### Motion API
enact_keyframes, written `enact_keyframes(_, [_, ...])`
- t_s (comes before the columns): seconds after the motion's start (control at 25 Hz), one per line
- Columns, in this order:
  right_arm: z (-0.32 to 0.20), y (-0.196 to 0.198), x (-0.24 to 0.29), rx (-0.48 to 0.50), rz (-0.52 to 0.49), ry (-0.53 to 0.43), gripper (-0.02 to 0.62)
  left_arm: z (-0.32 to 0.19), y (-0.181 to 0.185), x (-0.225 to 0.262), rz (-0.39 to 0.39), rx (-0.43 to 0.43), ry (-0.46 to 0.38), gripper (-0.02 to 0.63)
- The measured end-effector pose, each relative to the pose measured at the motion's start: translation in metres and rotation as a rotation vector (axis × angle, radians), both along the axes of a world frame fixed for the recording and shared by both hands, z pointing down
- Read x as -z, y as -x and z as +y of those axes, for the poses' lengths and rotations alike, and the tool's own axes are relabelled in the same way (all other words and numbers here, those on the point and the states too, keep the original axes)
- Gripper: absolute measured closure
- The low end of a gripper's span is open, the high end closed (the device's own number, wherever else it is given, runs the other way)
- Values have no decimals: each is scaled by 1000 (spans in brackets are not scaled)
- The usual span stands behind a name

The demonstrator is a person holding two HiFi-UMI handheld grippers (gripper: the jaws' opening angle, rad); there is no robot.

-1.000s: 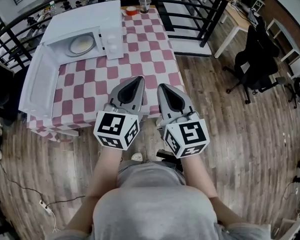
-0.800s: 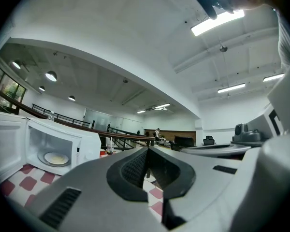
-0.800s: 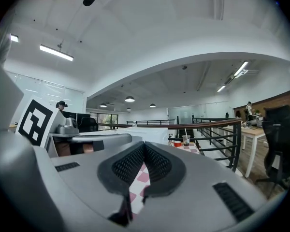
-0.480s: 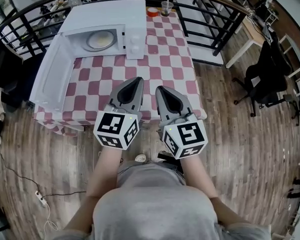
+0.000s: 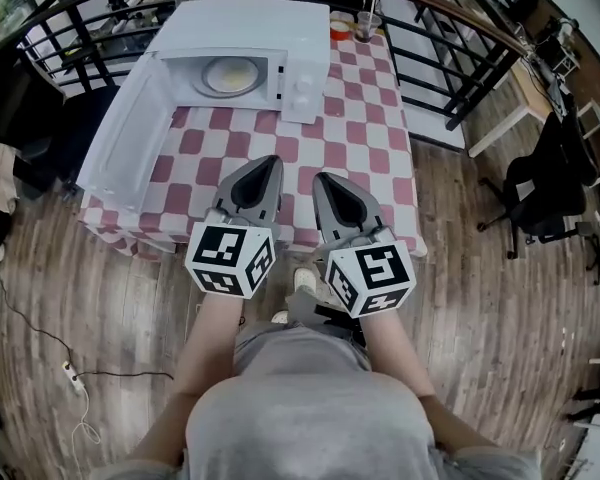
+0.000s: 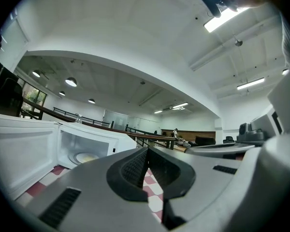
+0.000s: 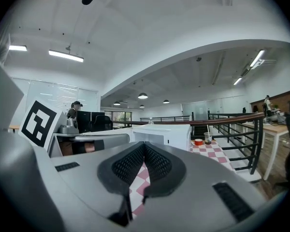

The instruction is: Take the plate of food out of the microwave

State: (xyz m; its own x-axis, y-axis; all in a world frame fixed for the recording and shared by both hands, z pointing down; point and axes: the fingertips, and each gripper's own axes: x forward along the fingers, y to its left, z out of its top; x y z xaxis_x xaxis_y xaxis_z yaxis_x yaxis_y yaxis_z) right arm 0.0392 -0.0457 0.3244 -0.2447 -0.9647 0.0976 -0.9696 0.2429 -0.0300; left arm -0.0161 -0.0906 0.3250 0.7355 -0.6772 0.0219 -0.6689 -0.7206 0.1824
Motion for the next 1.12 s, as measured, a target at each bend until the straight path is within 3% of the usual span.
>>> enact_keyframes(0.52, [-48, 32, -14, 101, -37, 24, 569, -40, 37, -9, -9, 102, 12, 603])
enact_keyframes(1.12, [-135, 62, -10, 156, -25, 14, 569, -126, 64, -20, -4, 145, 65, 603])
